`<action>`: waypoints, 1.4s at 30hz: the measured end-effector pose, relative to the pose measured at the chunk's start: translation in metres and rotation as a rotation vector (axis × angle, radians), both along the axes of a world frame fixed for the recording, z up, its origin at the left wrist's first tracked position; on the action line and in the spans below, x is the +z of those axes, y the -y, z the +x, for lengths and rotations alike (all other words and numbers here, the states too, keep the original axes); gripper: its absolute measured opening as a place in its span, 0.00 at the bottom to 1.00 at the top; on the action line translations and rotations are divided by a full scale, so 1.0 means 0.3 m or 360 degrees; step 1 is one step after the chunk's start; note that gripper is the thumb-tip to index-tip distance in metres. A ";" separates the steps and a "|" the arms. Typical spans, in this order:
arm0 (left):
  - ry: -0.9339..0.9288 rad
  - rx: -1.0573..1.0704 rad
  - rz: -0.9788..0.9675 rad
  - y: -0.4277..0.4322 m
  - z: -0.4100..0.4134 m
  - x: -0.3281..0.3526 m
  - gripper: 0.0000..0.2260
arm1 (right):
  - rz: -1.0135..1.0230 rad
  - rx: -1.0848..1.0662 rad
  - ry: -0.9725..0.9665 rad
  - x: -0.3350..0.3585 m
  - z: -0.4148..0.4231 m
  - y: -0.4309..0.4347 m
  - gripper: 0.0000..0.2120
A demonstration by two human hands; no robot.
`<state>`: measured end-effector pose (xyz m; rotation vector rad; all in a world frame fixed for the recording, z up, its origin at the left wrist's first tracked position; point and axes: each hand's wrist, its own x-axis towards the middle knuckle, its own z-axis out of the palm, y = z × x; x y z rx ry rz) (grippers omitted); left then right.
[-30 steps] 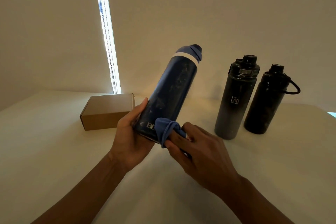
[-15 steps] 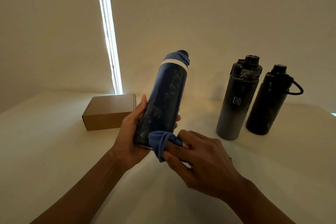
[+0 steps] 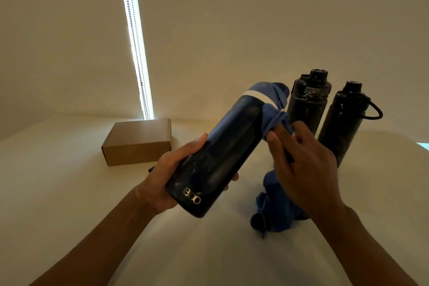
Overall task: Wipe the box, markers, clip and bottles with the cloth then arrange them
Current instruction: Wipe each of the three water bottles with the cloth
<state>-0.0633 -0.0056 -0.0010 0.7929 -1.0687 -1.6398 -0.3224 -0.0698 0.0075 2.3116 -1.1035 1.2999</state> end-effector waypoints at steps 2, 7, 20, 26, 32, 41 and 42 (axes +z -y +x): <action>0.0051 -0.0017 -0.0021 0.000 -0.002 -0.005 0.27 | 0.0014 -0.0029 0.0028 0.009 -0.009 0.005 0.19; 0.0077 0.0162 -0.0046 0.004 -0.014 -0.007 0.27 | 0.0083 0.0151 -0.0162 -0.004 0.083 -0.085 0.15; 0.0094 0.0241 -0.0069 -0.001 0.003 0.011 0.27 | 0.0002 0.0189 -0.0318 -0.011 0.117 -0.136 0.14; 0.0122 -0.0064 -0.0023 -0.007 0.019 0.010 0.25 | 0.0052 -0.0155 -0.0030 0.035 0.020 -0.047 0.18; 0.0143 -0.0004 -0.0020 0.004 0.011 0.001 0.25 | 0.0009 -0.0004 -0.0019 0.016 0.043 -0.056 0.15; -0.0004 0.0504 -0.0046 0.010 0.007 0.003 0.26 | 0.0134 0.0504 -0.0690 -0.054 0.210 -0.235 0.14; -0.0035 0.0536 -0.0031 0.010 0.009 0.003 0.27 | 0.0101 0.0525 -0.0727 -0.057 0.216 -0.237 0.14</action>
